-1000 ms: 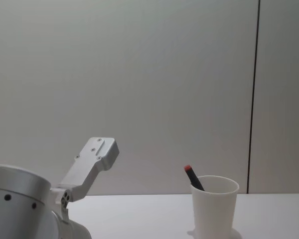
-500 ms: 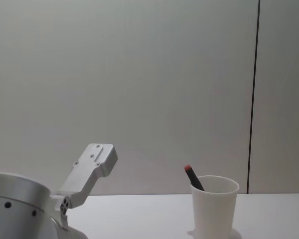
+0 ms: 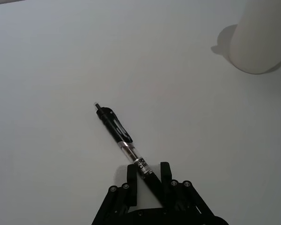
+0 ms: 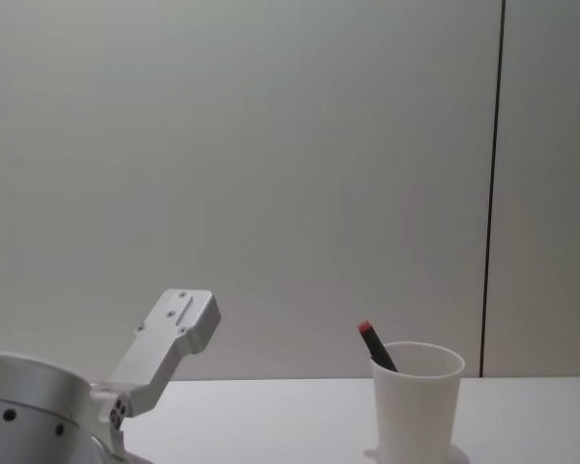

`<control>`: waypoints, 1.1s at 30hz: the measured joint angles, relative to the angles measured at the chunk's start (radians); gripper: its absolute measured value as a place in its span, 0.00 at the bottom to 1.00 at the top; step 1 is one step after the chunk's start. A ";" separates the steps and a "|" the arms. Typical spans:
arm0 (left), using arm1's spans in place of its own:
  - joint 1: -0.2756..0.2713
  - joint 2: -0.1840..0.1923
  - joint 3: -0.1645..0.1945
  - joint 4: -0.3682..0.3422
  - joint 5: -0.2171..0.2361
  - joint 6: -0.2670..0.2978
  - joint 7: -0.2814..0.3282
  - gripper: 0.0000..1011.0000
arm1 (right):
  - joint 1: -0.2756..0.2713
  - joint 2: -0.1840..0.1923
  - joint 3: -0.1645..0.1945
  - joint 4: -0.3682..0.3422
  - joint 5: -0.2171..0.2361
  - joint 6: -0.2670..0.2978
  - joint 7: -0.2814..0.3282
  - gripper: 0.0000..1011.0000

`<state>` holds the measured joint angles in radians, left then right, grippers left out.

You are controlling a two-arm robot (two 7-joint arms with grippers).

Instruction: Place the pen into the pen holder.

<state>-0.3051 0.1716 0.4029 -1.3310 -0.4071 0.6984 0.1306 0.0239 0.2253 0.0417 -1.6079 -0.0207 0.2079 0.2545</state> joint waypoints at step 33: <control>0.040 0.039 -0.036 -0.065 0.063 -0.137 0.002 0.14 | 0.000 0.000 0.000 0.000 0.000 0.000 0.000 0.99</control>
<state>-0.2656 0.2103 0.3665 -1.3961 -0.3440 0.5609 0.1326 0.0239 0.2253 0.0417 -1.6079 -0.0207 0.2080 0.2546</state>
